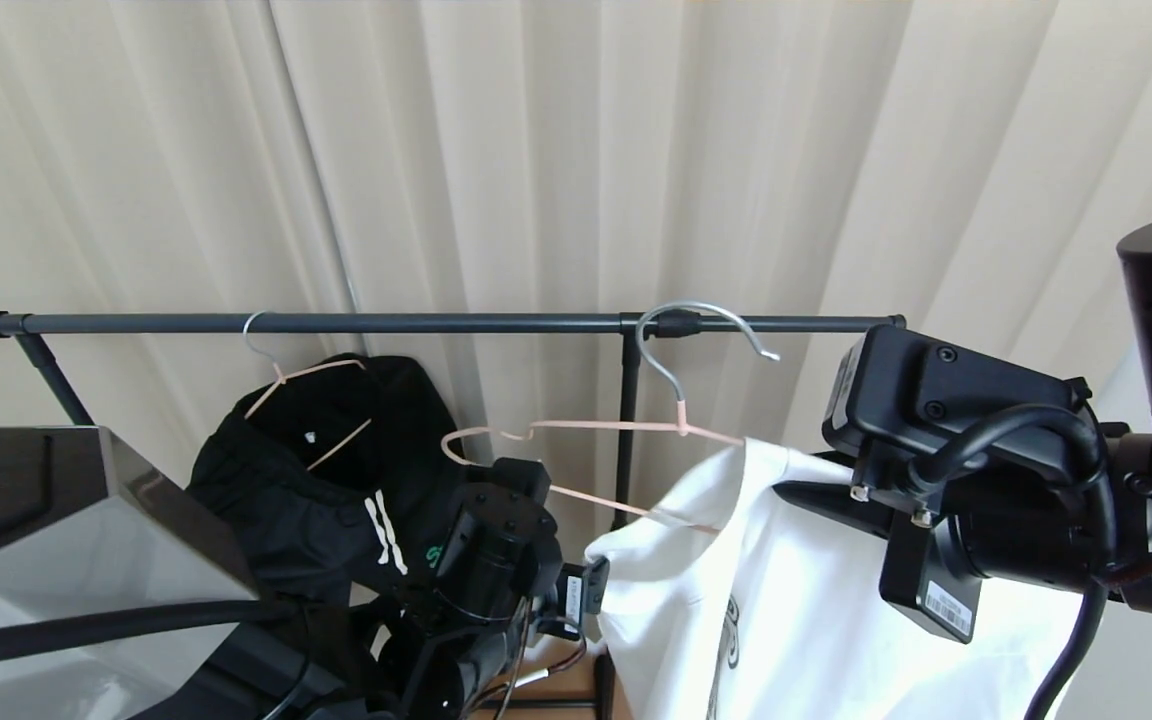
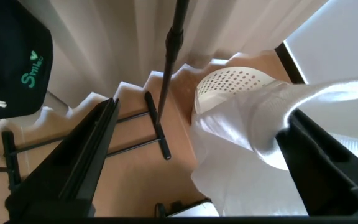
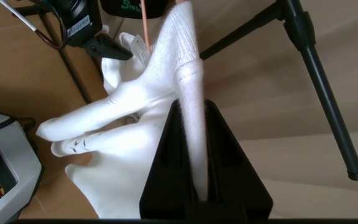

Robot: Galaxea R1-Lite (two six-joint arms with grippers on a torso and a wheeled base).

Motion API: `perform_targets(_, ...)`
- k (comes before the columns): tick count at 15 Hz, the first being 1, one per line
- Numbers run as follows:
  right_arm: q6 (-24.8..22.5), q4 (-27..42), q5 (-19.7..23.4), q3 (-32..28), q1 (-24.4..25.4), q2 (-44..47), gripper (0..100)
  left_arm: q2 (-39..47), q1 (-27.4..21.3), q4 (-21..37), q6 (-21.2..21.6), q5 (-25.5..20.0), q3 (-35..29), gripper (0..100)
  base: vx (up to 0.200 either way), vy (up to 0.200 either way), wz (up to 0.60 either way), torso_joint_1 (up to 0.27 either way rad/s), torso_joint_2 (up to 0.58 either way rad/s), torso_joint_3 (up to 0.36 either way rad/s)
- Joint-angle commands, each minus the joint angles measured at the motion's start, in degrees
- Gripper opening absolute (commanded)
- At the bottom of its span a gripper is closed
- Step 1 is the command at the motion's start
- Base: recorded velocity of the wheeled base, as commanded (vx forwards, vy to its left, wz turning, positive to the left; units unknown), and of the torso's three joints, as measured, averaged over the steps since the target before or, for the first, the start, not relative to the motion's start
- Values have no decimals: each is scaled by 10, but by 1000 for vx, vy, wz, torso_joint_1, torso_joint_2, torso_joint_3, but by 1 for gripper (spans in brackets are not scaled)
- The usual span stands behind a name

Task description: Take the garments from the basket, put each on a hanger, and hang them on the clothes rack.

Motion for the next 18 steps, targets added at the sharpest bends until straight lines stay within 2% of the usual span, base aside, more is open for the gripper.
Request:
perform_targets(1, 0, -1, 0, 5, 0, -3, 0, -1, 1, 0, 0, 4, 2, 0, 0, 0, 0, 0, 0, 0)
perform_targets(7, 16, -1, 3, 14, -20, -3, 0, -50, 16, -7, 12, 16, 26, 0, 0, 0, 0, 0, 0, 0)
perform_targets(10, 42, -2, 5, 40, -20, -16, 0, -72, 18, -7, 21, 16, 33, 0, 0, 0, 0, 0, 0, 0)
perform_targets(13, 90, -4, 12, 65, -20, -17, 0, -75, 18, -7, 32, 16, 34, 0, 0, 0, 0, 0, 0, 0)
perform_targets(16, 98, -105, 55, 149, -44, -44, 0, -75, 30, -7, 42, 16, 33, 0, 0, 0, 0, 0, 0, 0)
perform_targets(18, 98, -144, 63, 184, -64, -49, 0, -74, 35, -7, 43, 16, 33, 0, 0, 0, 0, 0, 0, 0)
